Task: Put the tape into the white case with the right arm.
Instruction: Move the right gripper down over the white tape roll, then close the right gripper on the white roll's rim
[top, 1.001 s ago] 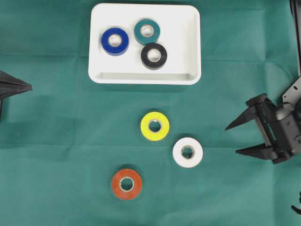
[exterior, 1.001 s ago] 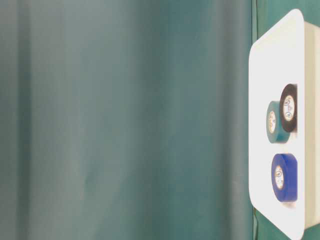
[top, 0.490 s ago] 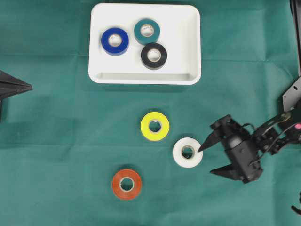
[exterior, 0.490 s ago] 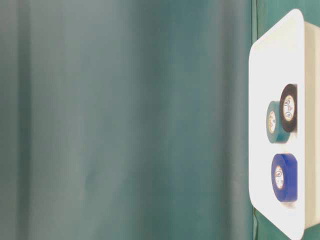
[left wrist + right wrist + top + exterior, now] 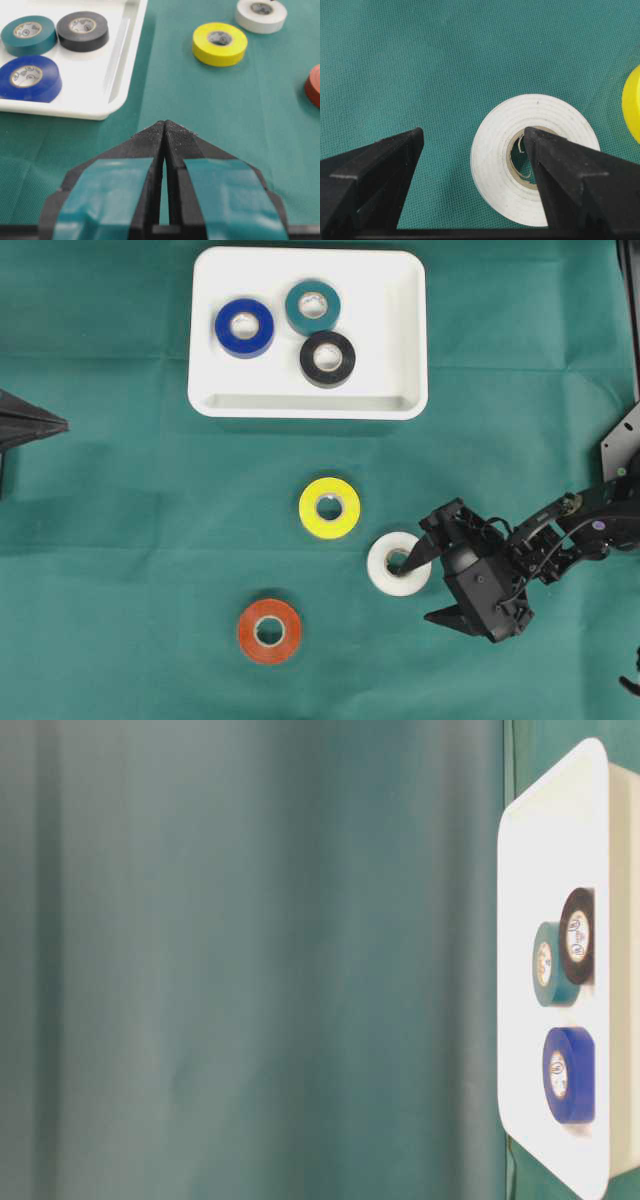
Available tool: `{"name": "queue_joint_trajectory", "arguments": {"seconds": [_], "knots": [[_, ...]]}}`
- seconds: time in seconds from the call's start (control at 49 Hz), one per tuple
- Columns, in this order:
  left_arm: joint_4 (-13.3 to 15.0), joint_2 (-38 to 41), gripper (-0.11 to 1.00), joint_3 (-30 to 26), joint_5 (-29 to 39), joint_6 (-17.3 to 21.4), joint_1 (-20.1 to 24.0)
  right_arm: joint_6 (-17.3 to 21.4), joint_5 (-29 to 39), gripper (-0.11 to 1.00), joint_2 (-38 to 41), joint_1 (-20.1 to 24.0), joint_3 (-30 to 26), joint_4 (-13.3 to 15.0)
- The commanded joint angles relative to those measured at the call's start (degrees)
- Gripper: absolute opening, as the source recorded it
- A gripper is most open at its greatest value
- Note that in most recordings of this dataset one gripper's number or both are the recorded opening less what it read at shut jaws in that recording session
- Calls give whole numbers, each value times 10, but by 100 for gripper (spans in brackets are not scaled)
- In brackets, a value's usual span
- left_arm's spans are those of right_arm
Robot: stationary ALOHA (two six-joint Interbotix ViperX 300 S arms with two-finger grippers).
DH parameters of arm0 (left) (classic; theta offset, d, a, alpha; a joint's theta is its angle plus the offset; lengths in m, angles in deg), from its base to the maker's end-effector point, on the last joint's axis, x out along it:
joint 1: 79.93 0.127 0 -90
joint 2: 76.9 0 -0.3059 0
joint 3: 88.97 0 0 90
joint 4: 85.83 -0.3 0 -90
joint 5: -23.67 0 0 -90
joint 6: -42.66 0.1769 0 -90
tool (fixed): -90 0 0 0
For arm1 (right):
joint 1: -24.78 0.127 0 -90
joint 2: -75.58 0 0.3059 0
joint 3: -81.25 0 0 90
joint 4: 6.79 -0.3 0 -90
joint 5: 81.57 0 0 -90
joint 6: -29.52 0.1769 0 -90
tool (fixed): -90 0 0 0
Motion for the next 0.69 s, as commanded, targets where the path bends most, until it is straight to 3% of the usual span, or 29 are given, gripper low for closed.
{"name": "queue_joint_trajectory", "arguments": {"seconds": [0.0,0.204,0.49,0.674], "knots": [[1,4,1,-7,-6,0,2,0,-2,45,-3,2,-11,1],[0,5,1,-7,-6,0,2,3,11,45,21,4,-15,0],[0,5,1,-7,-6,0,2,1,114,45,26,18,-46,0],[1,5,1,-7,-6,0,2,1,126,44,30,18,-51,1]]}}
